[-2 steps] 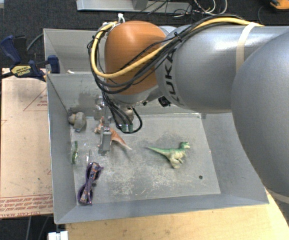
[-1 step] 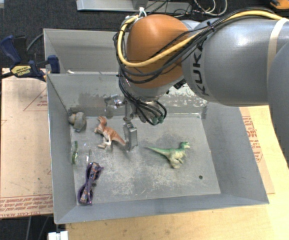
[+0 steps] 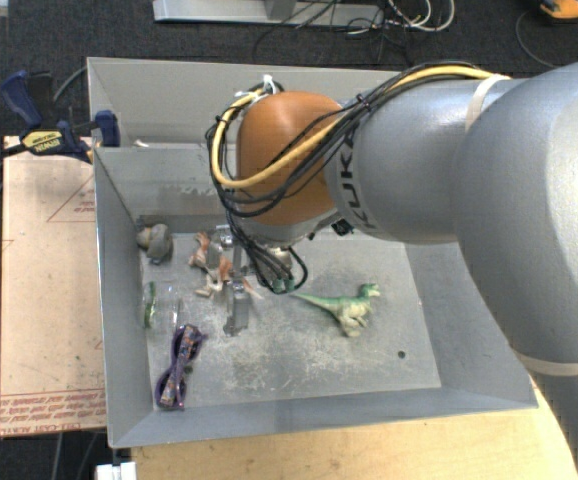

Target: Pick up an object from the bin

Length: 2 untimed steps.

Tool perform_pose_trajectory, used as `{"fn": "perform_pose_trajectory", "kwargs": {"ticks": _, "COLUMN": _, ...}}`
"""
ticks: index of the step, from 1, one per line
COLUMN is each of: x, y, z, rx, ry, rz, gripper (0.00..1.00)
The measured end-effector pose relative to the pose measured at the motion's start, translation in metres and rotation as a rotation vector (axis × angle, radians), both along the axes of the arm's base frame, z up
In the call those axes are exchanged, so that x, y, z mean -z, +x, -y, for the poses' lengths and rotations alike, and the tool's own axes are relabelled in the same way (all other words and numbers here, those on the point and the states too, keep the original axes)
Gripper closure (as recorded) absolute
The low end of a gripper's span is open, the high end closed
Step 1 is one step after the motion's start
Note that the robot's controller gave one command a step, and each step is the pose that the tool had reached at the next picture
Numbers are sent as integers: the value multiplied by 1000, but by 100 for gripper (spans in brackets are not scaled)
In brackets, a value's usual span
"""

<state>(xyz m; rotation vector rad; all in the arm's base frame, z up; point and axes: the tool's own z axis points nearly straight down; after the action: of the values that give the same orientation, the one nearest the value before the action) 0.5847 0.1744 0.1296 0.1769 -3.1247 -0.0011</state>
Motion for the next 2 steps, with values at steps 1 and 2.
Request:
{"fn": "perform_pose_trajectory", "kwargs": {"ticks": 1, "x": 11, "y": 26, "z": -14, "rx": -260, "ry": 5, "rz": 14, "gripper": 0}}
{"fn": "perform_pose_trajectory", "kwargs": {"ticks": 2, "x": 52, "y": 41, "z": 42, "rx": -70, "ry": 4, "rz": 6, "gripper": 100}}
